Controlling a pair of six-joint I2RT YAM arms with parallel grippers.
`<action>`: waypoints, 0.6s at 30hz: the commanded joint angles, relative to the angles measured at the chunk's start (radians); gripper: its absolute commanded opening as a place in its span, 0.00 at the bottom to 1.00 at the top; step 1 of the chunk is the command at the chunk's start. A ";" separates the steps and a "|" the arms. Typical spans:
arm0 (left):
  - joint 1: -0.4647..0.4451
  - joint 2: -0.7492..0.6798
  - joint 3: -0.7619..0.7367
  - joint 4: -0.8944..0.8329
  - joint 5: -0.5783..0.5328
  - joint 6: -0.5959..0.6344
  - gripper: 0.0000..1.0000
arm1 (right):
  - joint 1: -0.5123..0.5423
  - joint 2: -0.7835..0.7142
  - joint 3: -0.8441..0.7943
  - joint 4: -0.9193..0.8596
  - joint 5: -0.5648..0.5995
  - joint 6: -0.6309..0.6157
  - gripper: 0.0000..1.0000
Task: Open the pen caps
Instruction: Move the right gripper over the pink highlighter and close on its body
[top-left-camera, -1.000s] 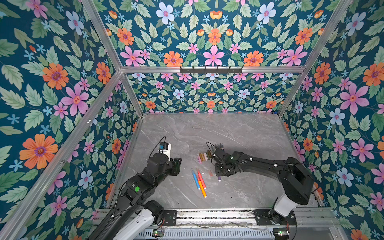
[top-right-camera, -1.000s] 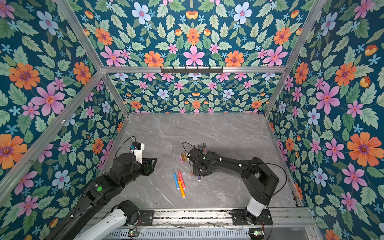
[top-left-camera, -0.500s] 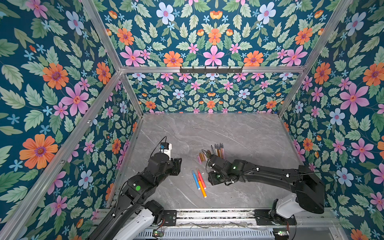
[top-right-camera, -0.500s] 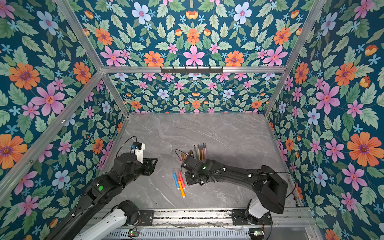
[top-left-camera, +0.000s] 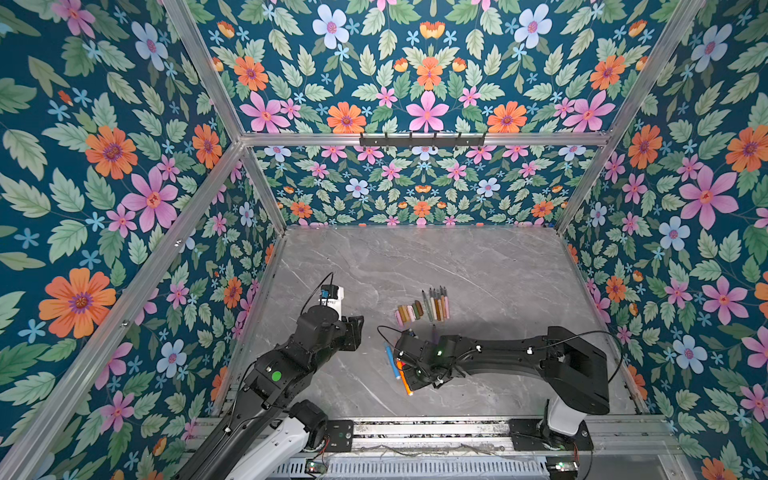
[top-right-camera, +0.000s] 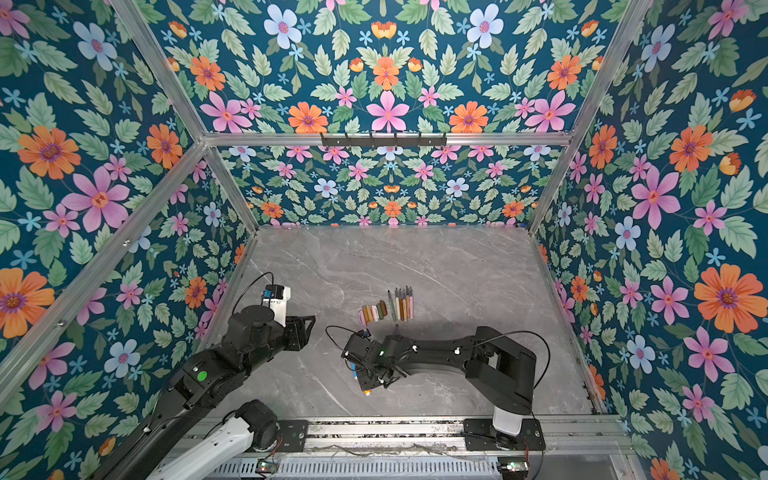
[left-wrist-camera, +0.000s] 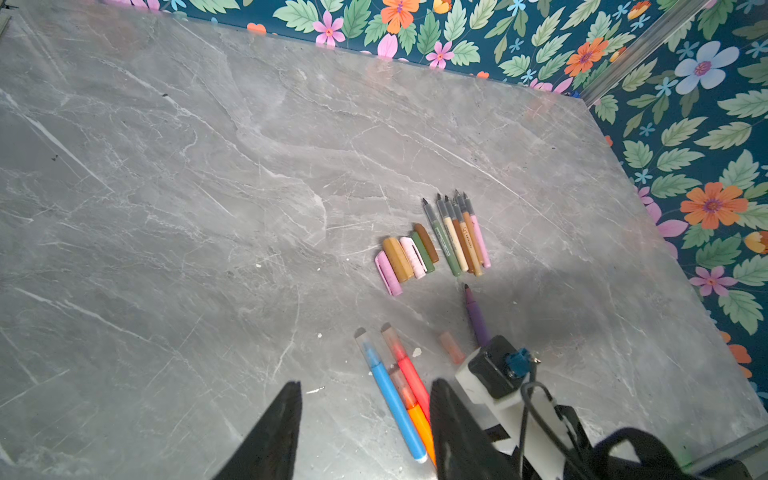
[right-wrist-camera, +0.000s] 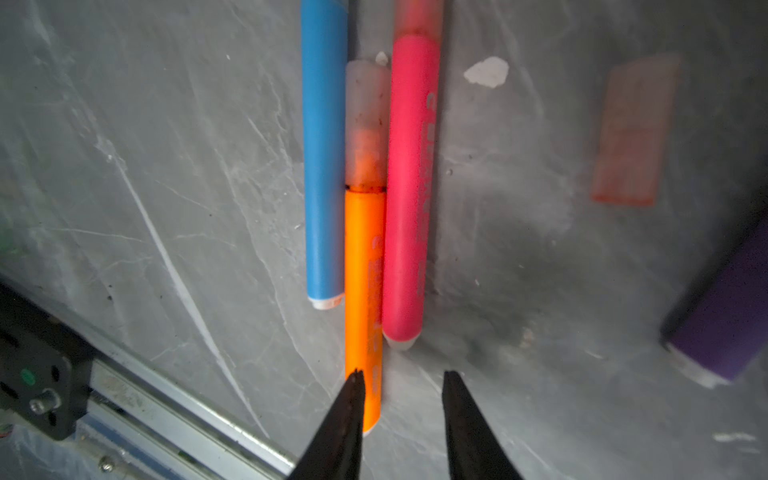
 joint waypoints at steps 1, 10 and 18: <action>0.001 0.001 -0.001 0.019 0.008 0.009 0.52 | 0.003 0.012 0.011 -0.005 0.030 0.032 0.33; 0.001 -0.005 -0.002 0.020 0.009 0.009 0.52 | 0.004 0.041 0.052 -0.049 0.071 0.036 0.32; 0.001 -0.005 -0.002 0.022 0.011 0.009 0.52 | 0.002 0.078 0.091 -0.088 0.103 0.033 0.31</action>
